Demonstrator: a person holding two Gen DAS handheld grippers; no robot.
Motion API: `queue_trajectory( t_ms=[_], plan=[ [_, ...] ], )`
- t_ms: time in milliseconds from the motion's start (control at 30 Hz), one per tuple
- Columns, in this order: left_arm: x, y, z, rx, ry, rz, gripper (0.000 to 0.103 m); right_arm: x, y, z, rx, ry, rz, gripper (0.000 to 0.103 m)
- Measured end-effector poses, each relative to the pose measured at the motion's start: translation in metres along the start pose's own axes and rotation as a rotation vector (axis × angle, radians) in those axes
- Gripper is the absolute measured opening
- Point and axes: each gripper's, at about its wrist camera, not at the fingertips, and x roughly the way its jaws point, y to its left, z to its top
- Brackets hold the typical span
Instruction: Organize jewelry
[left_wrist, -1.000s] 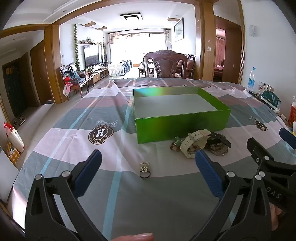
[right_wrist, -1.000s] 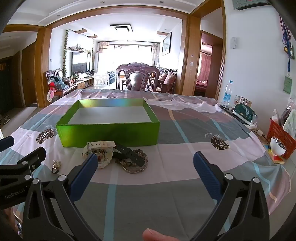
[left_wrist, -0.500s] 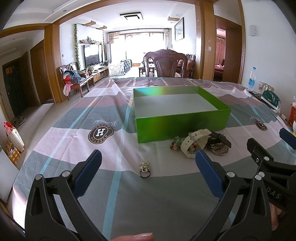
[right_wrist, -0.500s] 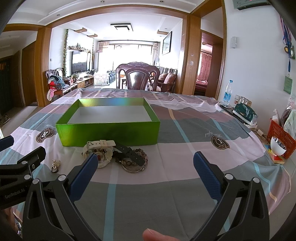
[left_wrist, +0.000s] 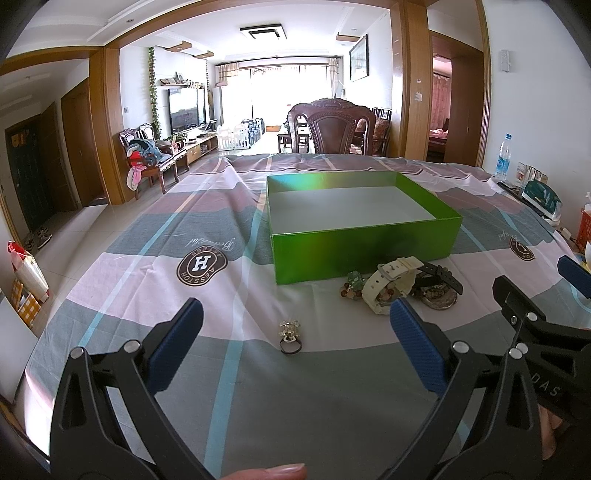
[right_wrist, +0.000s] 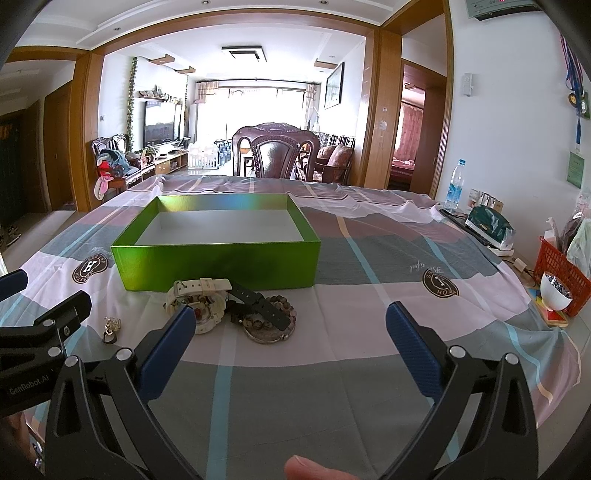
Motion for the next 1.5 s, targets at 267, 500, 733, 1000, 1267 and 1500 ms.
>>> queue_trajectory(
  t_ms=[267,500,733,1000,1267,1500],
  plan=[
    [-0.0003,-0.0003,0.0000,0.000,-0.001,0.000,0.100,0.0001,0.0008,0.0000,-0.001,0.000,0.000,0.100],
    [-0.0014,-0.0008,-0.0002,0.002,-0.002,0.000,0.100,-0.0012,0.0005,0.0012,-0.002,0.001,0.000,0.100],
    [-0.0002,-0.0002,0.0001,0.002,-0.002,-0.002,0.100,-0.0005,0.0019,0.0004,-0.004,-0.002,-0.001,0.100],
    [-0.0004,-0.0004,0.0002,0.003,-0.001,-0.004,0.100,-0.0025,0.0010,0.0018,-0.003,-0.003,-0.001,0.100],
    [-0.0042,-0.0006,0.0003,0.003,-0.001,-0.002,0.100,-0.0043,-0.0002,0.0025,-0.003,-0.003,-0.002,0.100],
    [-0.0042,-0.0006,0.0002,0.003,-0.001,-0.001,0.100,-0.0040,0.0002,0.0025,-0.003,-0.002,-0.001,0.100]
  ],
)
